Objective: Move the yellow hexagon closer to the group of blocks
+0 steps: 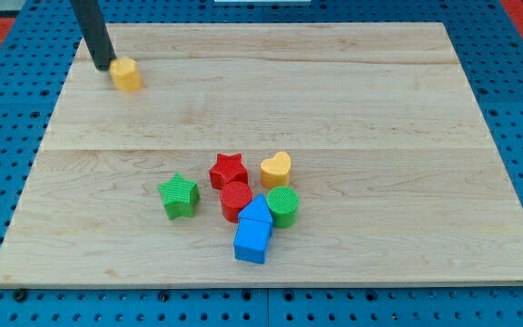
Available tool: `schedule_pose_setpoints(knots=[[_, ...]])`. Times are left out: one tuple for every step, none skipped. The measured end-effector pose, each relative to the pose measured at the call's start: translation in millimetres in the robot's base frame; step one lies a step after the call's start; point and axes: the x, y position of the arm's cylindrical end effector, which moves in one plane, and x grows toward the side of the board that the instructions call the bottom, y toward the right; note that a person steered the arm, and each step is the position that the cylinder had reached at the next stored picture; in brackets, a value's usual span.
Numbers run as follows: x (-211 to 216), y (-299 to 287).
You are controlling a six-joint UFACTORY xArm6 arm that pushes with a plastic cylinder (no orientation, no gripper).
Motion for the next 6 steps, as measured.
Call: schedule_pose_setpoints(knots=[[58,67],[17,32],[22,67],[78,135],[73,145],[78,172]])
